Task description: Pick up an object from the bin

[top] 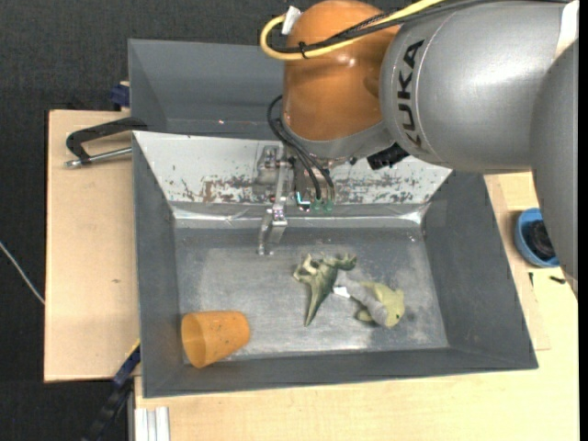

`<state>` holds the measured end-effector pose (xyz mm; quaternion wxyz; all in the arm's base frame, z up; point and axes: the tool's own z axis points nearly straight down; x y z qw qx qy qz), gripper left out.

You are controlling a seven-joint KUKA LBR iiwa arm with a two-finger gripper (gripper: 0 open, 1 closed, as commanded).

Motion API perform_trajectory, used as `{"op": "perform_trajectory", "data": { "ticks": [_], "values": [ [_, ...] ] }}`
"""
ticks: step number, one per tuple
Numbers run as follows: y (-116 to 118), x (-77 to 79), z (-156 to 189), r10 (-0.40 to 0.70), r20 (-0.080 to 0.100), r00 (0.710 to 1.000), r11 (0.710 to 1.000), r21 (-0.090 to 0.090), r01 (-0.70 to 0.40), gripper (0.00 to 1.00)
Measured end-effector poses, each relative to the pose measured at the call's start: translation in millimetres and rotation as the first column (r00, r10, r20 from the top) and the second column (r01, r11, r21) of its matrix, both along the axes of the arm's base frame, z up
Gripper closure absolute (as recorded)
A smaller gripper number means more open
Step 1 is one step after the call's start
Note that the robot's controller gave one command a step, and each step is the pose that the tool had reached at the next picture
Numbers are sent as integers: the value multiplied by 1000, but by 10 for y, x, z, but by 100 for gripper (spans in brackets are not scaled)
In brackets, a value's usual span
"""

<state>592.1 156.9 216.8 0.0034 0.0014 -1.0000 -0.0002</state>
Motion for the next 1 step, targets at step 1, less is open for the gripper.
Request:
{"op": "perform_trajectory", "data": {
  "ticks": [1],
  "values": [
    [149,-268,1654,210,23,977,978,2,-211,0]
  ]
}}
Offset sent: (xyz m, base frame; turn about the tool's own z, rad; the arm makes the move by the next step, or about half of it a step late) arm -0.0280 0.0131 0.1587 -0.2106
